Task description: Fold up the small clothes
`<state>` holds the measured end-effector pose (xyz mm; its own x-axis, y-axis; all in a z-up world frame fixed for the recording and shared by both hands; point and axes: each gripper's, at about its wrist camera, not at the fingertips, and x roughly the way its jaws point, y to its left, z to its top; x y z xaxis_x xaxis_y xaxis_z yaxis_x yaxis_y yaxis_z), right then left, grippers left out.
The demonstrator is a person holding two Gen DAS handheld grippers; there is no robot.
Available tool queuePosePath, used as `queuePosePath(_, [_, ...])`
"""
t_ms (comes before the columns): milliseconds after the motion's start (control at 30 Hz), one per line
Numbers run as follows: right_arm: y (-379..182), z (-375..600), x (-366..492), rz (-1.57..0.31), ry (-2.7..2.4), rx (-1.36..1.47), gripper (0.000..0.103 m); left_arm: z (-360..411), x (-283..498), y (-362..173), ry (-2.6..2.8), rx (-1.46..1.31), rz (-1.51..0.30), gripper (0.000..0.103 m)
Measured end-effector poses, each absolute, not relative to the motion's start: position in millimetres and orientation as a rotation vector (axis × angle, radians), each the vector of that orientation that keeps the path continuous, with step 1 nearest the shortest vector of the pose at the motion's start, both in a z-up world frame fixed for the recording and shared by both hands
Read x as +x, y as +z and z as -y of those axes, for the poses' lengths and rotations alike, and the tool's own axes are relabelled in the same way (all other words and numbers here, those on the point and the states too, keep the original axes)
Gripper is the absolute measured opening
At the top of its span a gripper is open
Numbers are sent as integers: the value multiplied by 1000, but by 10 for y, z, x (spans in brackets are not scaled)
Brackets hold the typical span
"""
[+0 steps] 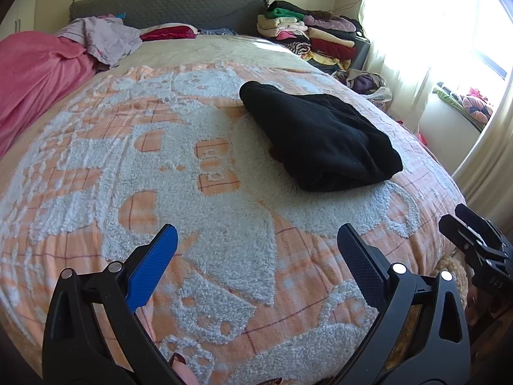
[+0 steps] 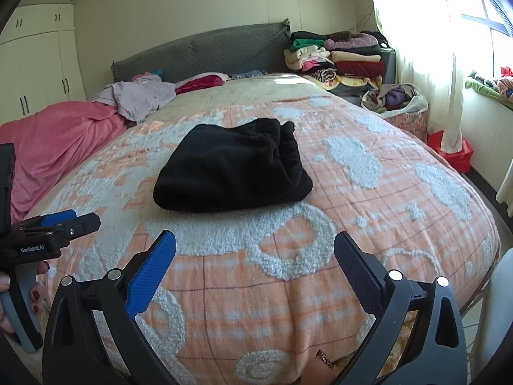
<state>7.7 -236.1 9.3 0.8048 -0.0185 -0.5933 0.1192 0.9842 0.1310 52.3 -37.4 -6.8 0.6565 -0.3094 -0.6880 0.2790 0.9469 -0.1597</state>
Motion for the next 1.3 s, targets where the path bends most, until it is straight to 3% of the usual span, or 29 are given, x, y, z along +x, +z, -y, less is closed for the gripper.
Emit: queuePosePath(1300, [-34,2210,149,-679,-60,164,98,261,548,-124,-291,-47,-808,93])
